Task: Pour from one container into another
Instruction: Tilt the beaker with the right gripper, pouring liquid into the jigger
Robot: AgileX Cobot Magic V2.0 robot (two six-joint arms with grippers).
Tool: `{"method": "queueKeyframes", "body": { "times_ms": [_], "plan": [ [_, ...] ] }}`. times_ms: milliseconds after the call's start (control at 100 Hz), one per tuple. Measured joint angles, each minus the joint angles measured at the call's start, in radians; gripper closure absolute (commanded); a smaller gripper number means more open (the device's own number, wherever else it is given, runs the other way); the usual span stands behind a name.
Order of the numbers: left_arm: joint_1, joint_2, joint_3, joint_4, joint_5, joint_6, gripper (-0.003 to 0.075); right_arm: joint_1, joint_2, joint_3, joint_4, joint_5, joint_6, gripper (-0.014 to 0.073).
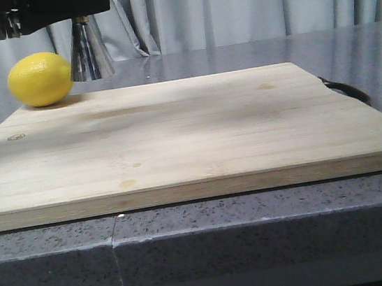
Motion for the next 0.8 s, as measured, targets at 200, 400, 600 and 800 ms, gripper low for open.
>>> {"method": "queueKeyframes", "body": {
  "times_ms": [200,400,600,800],
  "plan": [
    [0.0,0.0,0.0,0.0,0.0,0.0,0.0514,0.0,0.0,0.0,0.0,-0.005,-0.04,0.027],
    [0.0,0.0,0.0,0.0,0.0,0.0,0.0514,0.0,0.0,0.0,-0.002,-0.009,-0.07,0.027],
    [0.0,0.0,0.0,0.0,0.0,0.0,0.0514,0.0,0.0,0.0,-0.01,-0.016,-0.096,0.027],
    [0.0,0.0,0.0,0.0,0.0,0.0,0.0514,0.0,0.0,0.0,-0.02,-0.035,-0.105,0.027]
  ]
}}
